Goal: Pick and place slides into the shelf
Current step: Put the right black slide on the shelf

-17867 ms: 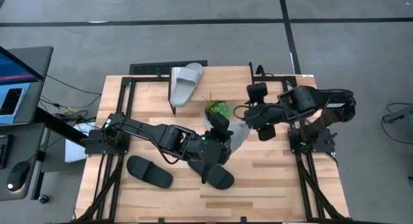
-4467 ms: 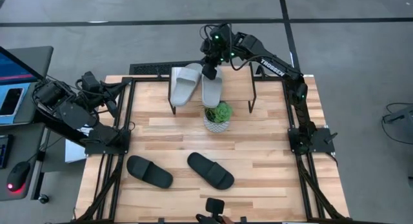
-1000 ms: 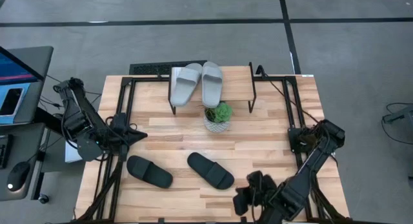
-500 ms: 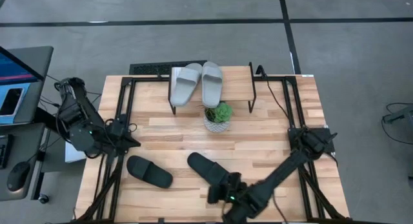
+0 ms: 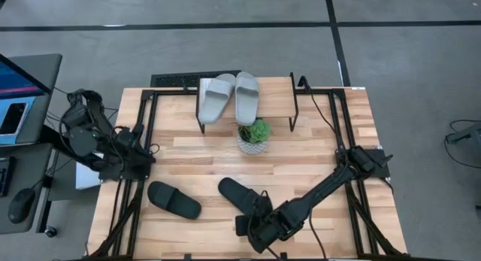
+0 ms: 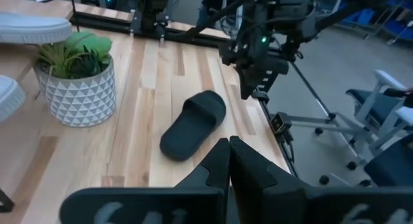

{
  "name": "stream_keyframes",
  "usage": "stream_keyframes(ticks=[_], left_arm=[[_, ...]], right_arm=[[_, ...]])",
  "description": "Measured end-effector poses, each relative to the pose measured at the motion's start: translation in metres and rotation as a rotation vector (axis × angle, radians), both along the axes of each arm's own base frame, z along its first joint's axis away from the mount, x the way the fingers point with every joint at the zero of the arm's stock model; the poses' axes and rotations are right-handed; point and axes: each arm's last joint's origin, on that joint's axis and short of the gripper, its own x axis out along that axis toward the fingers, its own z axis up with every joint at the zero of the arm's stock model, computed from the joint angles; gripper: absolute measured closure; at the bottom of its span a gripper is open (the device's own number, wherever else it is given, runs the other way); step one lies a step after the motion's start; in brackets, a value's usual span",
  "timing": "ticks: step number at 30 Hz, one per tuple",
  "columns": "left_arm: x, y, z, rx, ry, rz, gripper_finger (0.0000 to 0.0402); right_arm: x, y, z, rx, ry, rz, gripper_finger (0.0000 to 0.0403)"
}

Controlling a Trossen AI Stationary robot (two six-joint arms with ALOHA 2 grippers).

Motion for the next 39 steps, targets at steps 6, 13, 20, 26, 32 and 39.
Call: stream_keyframes(ticks=[6,13,20,26,32,39], left_arm=[[-0.002,0.002,0.0,0.013,-0.014,-0.008,0.0401],[-0.002,0.003,0.0,0.038,-0.019,-0.017,0.0401],[-0.002,0.003,0.0,0.053,-0.017,-0.019,0.0401],[-0.002,0.004,-0.002,0.07,-0.004,-0.018,0.0401],[-0.002,0.004,-0.002,0.07,-0.004,-0.018,0.0401],[-0.002,0.003,-0.002,0.065,-0.003,-0.017,0.0401]], right_arm=[[-0.01,0.001,-0.003,0.054,0.139,0.033,0.0403],[-0.014,-0.002,-0.004,0.037,0.177,0.021,0.0387],[-0.013,-0.001,-0.004,0.034,0.181,0.101,0.0299],[-0.009,0.002,-0.002,0.003,0.131,0.228,0.0237],[-0.007,-0.001,-0.004,-0.009,0.124,0.165,0.0196],[-0.01,-0.006,-0.023,-0.017,0.186,-0.085,0.0174]])
